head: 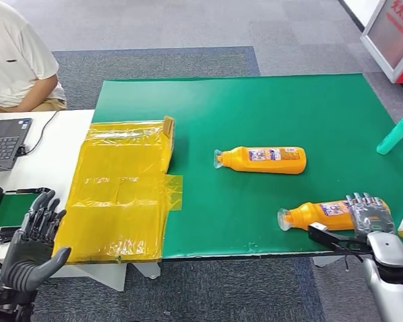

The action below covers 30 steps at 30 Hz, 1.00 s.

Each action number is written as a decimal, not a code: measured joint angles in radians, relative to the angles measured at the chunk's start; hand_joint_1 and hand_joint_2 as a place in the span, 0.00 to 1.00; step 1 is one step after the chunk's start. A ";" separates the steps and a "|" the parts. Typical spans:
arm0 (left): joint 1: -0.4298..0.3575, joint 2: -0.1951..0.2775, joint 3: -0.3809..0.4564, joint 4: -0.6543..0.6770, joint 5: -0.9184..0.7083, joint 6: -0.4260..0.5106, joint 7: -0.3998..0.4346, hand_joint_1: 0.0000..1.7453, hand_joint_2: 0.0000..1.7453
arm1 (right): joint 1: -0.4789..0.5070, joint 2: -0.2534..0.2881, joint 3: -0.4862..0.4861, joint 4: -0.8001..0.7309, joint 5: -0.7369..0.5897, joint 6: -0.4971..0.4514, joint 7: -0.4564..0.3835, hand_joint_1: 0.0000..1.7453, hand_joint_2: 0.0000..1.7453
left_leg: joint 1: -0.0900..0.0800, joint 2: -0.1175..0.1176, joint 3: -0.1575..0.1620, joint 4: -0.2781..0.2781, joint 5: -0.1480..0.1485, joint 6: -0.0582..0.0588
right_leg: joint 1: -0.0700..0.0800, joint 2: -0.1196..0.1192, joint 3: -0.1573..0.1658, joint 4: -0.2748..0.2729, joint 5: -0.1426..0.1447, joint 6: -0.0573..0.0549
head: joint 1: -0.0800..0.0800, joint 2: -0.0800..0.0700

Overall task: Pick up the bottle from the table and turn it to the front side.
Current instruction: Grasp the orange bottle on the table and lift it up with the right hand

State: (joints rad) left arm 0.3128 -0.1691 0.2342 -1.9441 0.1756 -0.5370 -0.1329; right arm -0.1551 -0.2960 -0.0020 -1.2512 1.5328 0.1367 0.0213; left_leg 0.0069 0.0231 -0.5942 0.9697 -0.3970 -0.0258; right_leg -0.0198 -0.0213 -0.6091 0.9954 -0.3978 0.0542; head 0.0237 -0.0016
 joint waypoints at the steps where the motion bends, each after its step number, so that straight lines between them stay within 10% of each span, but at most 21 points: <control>1: 0.002 0.001 0.000 0.000 0.001 0.000 0.000 0.00 1.00 | -0.004 0.000 0.006 0.007 0.000 -0.001 0.002 0.00 1.00 | 0.000 0.000 0.000 0.000 0.000 0.000 | 0.000 0.000 0.000 0.000 0.000 0.000 | 0.000 0.000; 8: 0.014 0.004 -0.005 -0.001 0.004 -0.002 0.000 0.00 1.00 | -0.050 0.000 0.046 0.077 0.000 -0.018 0.017 0.01 1.00 | 0.000 0.000 0.001 0.000 0.000 0.000 | 0.000 0.000 0.001 0.000 0.000 0.000 | 0.000 0.000; 9: 0.016 0.004 -0.006 -0.002 0.004 -0.002 -0.001 0.00 1.00 | -0.057 0.000 0.050 0.088 0.000 -0.021 0.019 0.10 1.00 | 0.000 0.000 0.002 0.000 0.000 0.000 | 0.000 0.000 0.001 0.000 0.000 0.000 | 0.000 0.000; 13: 0.020 0.004 -0.006 -0.006 0.006 -0.003 0.000 0.00 1.00 | -0.078 0.000 0.061 0.125 0.000 -0.025 0.022 0.97 1.00 | 0.000 0.000 0.003 0.000 0.000 0.000 | 0.000 0.000 0.003 0.000 0.001 0.000 | 0.000 0.000; 30: 0.021 0.006 -0.007 -0.007 0.013 -0.002 0.001 0.00 1.00 | -0.094 0.061 0.026 0.127 -0.104 -0.069 -0.097 1.00 1.00 | 0.000 0.000 0.003 0.000 0.003 0.000 | 0.001 0.000 0.002 0.000 0.003 -0.001 | 0.000 0.000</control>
State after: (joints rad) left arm 0.3333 -0.1628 0.2271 -1.9509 0.1884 -0.5386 -0.1316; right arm -0.2486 -0.2354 0.0239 -1.1238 1.4283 0.0679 -0.0758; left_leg 0.0070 0.0232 -0.5913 0.9697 -0.3945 -0.0256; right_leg -0.0193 -0.0211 -0.6068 0.9952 -0.3951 0.0531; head 0.0236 -0.0017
